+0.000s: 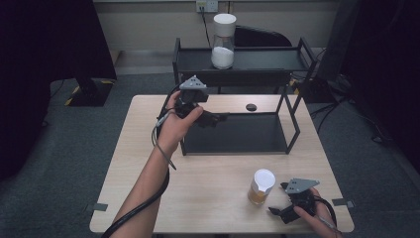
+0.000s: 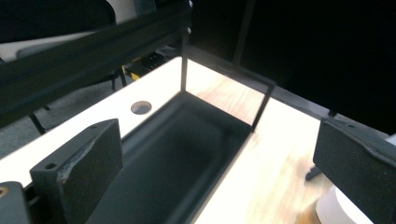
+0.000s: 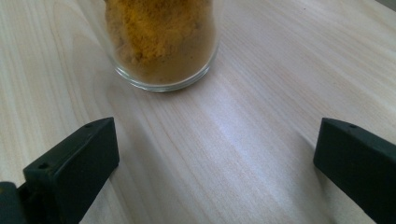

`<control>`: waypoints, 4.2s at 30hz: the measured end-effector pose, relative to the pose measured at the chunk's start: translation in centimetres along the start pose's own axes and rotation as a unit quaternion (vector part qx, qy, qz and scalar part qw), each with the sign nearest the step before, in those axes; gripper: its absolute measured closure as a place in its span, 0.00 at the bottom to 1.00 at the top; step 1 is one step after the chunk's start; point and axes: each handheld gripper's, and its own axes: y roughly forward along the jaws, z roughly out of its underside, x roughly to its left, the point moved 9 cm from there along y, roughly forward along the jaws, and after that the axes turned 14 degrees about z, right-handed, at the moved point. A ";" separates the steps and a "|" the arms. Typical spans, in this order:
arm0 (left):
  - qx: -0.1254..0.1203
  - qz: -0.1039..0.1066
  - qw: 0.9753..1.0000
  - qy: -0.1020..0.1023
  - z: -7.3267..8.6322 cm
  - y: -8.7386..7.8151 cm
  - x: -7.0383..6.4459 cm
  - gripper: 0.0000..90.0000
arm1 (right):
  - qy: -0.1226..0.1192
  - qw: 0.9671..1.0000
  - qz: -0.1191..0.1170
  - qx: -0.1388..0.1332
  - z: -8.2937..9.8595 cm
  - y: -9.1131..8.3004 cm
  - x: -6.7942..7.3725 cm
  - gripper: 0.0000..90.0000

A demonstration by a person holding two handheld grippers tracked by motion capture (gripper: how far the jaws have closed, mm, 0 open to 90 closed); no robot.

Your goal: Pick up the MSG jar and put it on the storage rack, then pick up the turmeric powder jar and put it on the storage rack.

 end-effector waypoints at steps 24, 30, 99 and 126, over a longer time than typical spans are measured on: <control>0.019 0.008 1.000 -0.006 7.1 0.2 -0.3 0.01 | 0.000 1.000 0.000 0.000 0.0 0.0 0.0 0.00; 0.013 0.008 1.000 -0.012 8.9 -0.3 -0.4 0.01 | 0.000 1.000 0.000 0.000 0.0 0.0 0.0 0.00; 0.135 -0.135 0.980 -0.054 25.7 -3.7 -2.8 0.02 | 0.000 1.000 0.000 0.000 0.0 0.0 0.0 0.00; 0.130 -0.136 0.979 -0.075 26.0 -3.7 -2.5 0.00 | -0.003 1.000 0.002 -0.001 -0.2 0.0 0.0 0.01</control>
